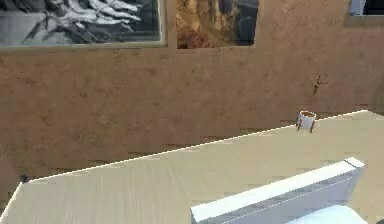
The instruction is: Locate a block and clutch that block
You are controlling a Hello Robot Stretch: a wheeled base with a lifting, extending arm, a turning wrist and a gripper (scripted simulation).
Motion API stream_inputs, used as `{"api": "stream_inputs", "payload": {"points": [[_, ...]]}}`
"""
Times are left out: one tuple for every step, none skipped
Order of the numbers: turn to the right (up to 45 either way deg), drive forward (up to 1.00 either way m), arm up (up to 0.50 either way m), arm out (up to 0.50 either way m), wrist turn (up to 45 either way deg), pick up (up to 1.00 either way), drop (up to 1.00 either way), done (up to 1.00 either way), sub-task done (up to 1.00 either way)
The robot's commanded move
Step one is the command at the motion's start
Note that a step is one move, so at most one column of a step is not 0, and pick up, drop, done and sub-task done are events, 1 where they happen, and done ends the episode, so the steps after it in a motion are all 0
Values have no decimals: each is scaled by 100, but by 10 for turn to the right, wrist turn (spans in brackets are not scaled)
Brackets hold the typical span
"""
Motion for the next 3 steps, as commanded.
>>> {"api": "stream_inputs", "payload": {"points": [[-210, 0, 0, 0, 0, 0, 0, 0, 0], [0, 0, 50, 0, 0, 0, 0, 0, 0], [0, 0, 4, 0, 0, 0, 0, 0, 0]]}}
